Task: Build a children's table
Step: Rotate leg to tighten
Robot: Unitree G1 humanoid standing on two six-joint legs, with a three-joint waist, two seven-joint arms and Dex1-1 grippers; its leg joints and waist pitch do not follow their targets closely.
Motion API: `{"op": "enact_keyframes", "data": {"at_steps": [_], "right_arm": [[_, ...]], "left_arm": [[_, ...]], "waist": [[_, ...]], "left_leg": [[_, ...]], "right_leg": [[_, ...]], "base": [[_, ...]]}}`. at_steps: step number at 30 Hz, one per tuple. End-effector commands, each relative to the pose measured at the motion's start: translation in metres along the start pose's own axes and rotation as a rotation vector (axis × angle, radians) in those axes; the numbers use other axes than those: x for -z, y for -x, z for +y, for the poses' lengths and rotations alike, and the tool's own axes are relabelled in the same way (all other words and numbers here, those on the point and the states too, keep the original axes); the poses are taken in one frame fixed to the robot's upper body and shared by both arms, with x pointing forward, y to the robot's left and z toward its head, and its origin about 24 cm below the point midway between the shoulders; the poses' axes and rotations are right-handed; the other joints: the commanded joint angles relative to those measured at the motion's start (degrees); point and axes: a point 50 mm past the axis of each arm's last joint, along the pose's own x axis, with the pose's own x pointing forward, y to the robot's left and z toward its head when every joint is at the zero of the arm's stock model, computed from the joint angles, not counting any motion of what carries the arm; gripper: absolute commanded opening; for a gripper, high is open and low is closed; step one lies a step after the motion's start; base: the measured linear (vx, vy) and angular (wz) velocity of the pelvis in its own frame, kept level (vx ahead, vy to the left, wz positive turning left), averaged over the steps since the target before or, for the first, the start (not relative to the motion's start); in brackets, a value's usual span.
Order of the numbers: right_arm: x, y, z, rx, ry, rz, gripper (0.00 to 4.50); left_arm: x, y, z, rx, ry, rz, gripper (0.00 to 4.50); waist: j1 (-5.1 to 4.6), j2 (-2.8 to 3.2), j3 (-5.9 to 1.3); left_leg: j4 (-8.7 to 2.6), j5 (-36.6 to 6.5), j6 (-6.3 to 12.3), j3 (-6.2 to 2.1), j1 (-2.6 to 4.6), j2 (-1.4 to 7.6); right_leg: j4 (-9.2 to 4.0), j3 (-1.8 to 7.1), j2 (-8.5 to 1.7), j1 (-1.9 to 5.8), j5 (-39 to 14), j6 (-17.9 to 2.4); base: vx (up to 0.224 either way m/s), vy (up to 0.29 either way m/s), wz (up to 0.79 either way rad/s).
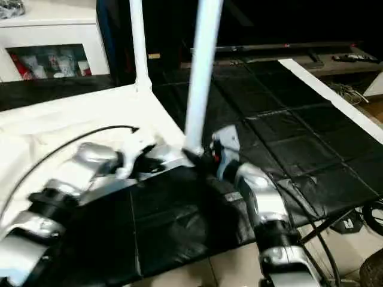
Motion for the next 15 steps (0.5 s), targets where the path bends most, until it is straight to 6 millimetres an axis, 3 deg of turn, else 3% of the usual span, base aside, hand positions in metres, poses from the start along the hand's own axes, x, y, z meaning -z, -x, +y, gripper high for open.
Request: {"op": "enact_keyframes", "data": {"at_steps": [1,3,4,8,12,15], "right_arm": [[-0.01,0.006,0.003,-0.139,0.026,0.01,3.98],[-0.011,0.01,0.002,-0.177,0.035,0.032,4.05],[-0.013,0.013,0.002,-0.217,0.037,0.045,4.29],[-0.023,0.021,0.0,-0.35,0.078,0.072,4.29],[-0.025,0.021,-0.001,-0.434,0.102,0.113,4.29],[-0.024,0.02,0.002,-0.491,0.096,0.14,4.29]], "left_arm": [[-0.012,0.002,-0.009,0.133,-0.107,-0.05,0.0],[-0.011,0.005,-0.011,0.175,-0.121,-0.056,0.0],[-0.01,0.008,-0.013,0.216,-0.146,-0.055,0.0],[-0.003,0.018,-0.019,0.346,-0.209,-0.008,0.0],[0.003,0.024,-0.021,0.418,-0.267,0.047,0.0],[0.005,0.026,-0.023,0.456,-0.305,0.066,0.0]], "waist": [[0.25,0.51,-3.95],[0.45,0.55,-3.93],[0.56,0.58,-3.99],[1.68,0.58,-3.93],[2.3,0.46,-3.79],[2.64,0.48,-3.92]], "left_leg": [[-3.75,-9.74,4.05,-0.21,-0.05,1.43],[-3.7,-9.71,3.81,-0.09,0.08,1.51],[-3.69,-9.59,3.82,-0.16,0.11,1.47],[-3.68,-9.34,3.76,0.06,0.3,1.74],[-3.79,-11.34,2.52,0.08,0.6,1.88],[-3.8,-10.23,2.28,0.04,0.36,1.87]], "right_leg": [[-4.3,3.29,-3.87,3.72,-10.72,-11.68],[-4.29,3.36,-4.03,3.52,-10.93,-11.94],[-4.22,3.27,-3.98,3.61,-10.83,-12.15],[-4.01,3.29,-3.93,3.36,-10.44,-12.63],[-4.3,3.27,-4.12,3.11,-14.56,-11.51],[-4.01,3.28,-4.11,3.23,-13.3,-11.55]], "base": [[0.0,0.0,0.0],[0.0,0.0,0.0],[0.0,0.0,0.0],[0.0,0.0,0.0],[0.0,0.0,0.0],[0.0,0.0,0.0]]}}
